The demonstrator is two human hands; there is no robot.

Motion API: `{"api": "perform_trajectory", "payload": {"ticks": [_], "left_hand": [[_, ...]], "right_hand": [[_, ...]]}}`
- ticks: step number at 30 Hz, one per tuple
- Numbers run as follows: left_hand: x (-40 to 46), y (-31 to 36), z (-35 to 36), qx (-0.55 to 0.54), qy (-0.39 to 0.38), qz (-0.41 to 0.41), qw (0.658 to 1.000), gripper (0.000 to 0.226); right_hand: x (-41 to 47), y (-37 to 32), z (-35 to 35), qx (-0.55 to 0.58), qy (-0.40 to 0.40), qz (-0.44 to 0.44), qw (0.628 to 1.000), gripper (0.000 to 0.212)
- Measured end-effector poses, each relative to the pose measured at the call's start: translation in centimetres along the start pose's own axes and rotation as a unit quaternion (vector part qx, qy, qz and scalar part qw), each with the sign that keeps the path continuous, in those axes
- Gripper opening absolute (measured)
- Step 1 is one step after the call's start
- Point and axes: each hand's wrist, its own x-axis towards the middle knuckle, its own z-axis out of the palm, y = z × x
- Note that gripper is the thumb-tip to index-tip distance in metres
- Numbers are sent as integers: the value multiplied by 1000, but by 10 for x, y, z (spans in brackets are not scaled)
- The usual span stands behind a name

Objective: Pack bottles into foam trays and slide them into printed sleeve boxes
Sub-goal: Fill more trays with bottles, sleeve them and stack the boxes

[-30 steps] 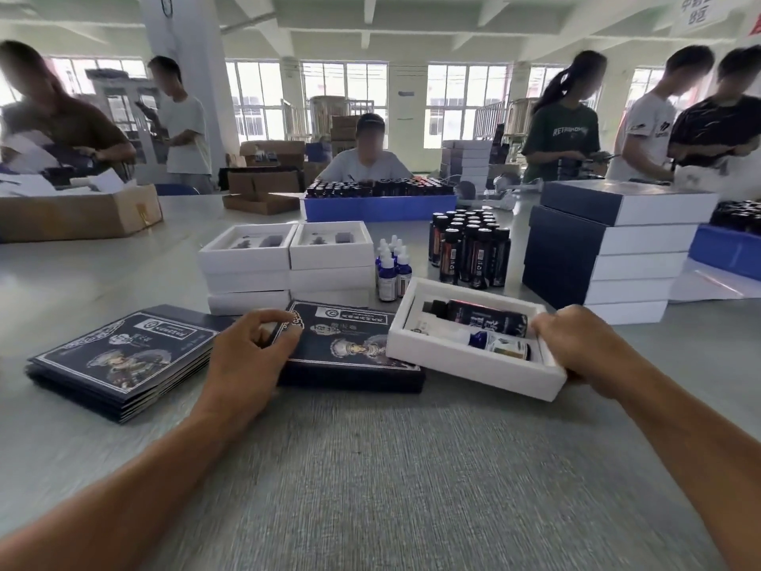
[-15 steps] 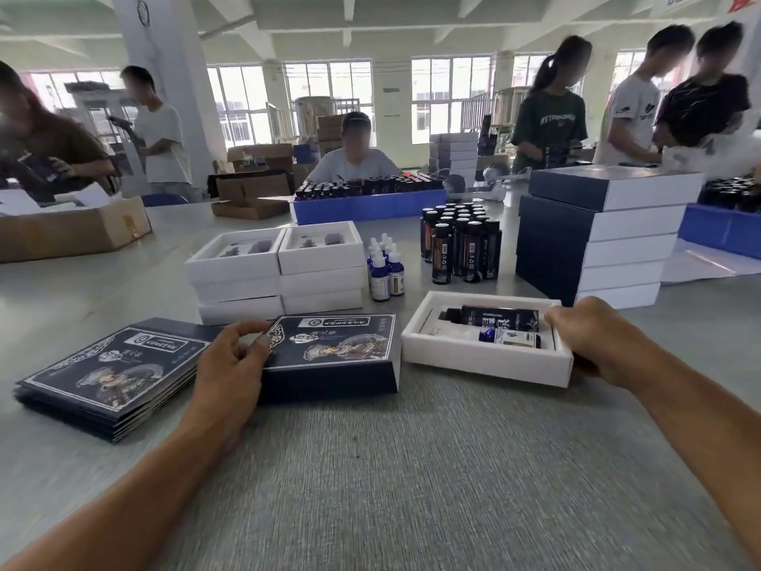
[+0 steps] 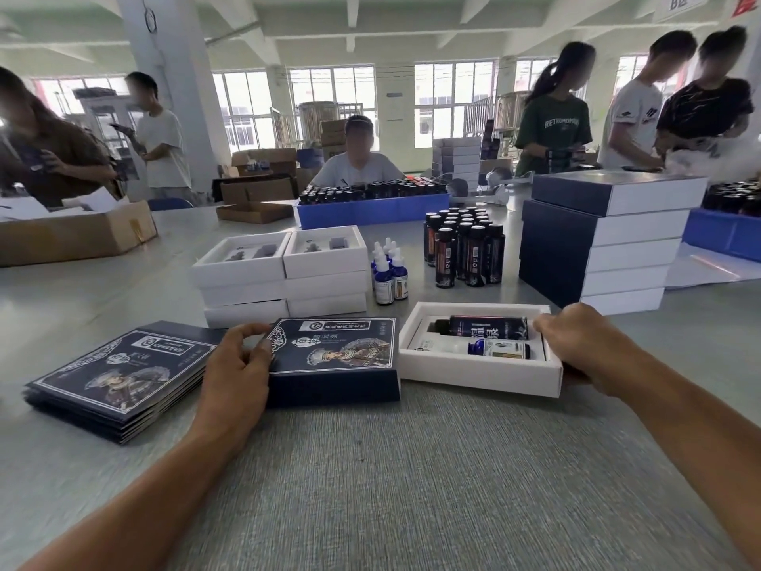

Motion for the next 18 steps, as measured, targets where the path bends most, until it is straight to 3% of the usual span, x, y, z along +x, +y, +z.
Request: {"api": "perform_trajectory", "payload": {"ticks": [6, 18], "left_hand": [[-1, 1, -1, -4, 13, -3, 1000, 15], [2, -2, -1, 34, 11, -6, 999, 13]], "right_hand": [[-2, 2, 8, -23, -87, -23, 996, 24], [-4, -1, -3, -42, -119, -33, 991, 19]]}}
